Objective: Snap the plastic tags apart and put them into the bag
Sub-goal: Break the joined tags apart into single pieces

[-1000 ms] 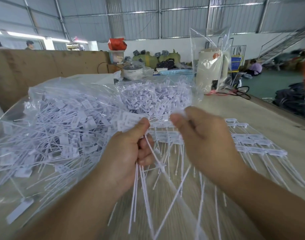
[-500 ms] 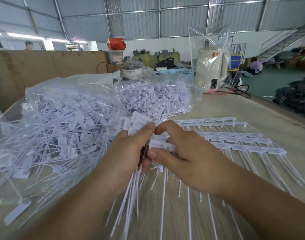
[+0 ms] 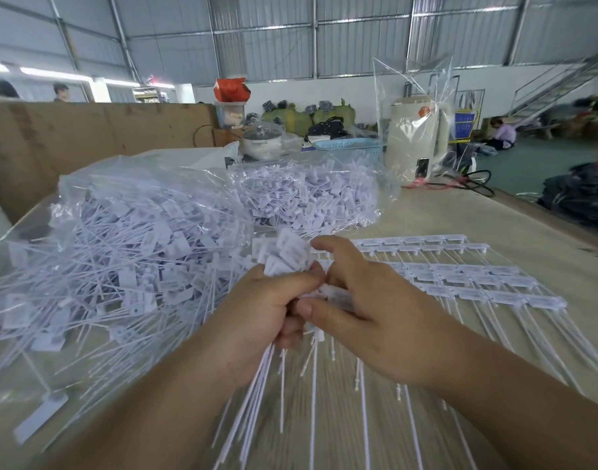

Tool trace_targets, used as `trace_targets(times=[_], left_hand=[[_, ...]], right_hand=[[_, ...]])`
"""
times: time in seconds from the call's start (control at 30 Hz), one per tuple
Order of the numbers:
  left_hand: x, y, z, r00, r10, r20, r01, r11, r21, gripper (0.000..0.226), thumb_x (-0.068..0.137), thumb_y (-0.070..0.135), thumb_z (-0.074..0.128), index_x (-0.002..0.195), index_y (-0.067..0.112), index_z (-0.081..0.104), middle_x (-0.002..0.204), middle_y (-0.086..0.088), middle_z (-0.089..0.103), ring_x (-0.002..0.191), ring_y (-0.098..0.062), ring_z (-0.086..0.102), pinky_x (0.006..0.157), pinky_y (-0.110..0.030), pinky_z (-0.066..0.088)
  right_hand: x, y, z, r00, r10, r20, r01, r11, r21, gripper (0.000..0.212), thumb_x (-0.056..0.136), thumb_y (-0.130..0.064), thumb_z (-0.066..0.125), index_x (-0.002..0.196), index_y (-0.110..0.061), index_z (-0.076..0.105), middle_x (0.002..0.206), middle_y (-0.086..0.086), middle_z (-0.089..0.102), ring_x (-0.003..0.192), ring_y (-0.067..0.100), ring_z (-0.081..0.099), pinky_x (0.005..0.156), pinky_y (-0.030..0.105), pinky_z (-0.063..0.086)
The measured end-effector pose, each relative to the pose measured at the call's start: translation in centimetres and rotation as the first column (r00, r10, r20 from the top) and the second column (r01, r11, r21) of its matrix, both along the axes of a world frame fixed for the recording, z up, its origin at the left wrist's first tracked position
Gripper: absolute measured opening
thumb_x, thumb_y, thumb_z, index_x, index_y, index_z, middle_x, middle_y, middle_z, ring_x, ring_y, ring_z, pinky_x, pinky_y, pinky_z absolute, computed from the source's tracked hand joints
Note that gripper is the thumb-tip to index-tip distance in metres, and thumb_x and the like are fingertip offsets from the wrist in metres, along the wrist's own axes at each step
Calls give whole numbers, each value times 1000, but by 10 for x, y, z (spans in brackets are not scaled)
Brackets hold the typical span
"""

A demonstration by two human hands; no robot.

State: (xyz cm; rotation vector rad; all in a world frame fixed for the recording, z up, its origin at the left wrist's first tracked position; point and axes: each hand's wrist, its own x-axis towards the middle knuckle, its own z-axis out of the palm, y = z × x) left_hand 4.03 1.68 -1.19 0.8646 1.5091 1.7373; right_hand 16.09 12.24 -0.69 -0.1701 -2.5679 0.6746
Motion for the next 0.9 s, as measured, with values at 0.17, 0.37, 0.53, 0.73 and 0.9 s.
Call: trace_targets(times=[0.17,0.37,0.53,0.73,0.9], left_hand=[[-5,-2,7,996,86,17,-87,995,54,30,66,33,72,44,24,53,44,3,37,34,-8,31,35,-17,26],[-6,-7,7,997,43,-67,-47,998,-52,41,65,45,73,43,22,46,42,1,36,36,-12,29,39,-17,29],[-6,-7,7,991,66,-114,-76,993,-94,42,59,48,76,58,15,50,45,0,41,36,-12,29,38,-18,28],[-3,-7,8,990,118,-72,-123,991,-58,42,74,40,74,65,11,44,44,-1,41,36,-14,30,37,-18,32],[4,-5,11,988,152,-36,-150,987,60,43,68,43,70,41,20,45,42,-1,35,38,-14,27,38,-21,28]], right_hand=[[4,8,5,997,-66,46,65,998,25,27,93,-51,49,81,-26,51,52,-8,44,46,6,45,50,26,32],[5,6,7,999,-37,39,34,997,70,31,94,-46,51,70,-27,44,50,-12,47,46,9,45,47,24,27],[4,5,5,996,8,86,-16,996,83,23,95,-42,51,84,-22,52,52,-11,48,48,8,46,49,27,32],[2,3,4,998,-53,37,47,988,144,23,96,-41,48,82,-23,47,59,-11,41,55,6,42,56,32,37],[-1,-7,6,989,-140,-50,148,969,199,26,97,-45,44,78,-27,37,61,-11,37,58,13,41,55,33,30]])
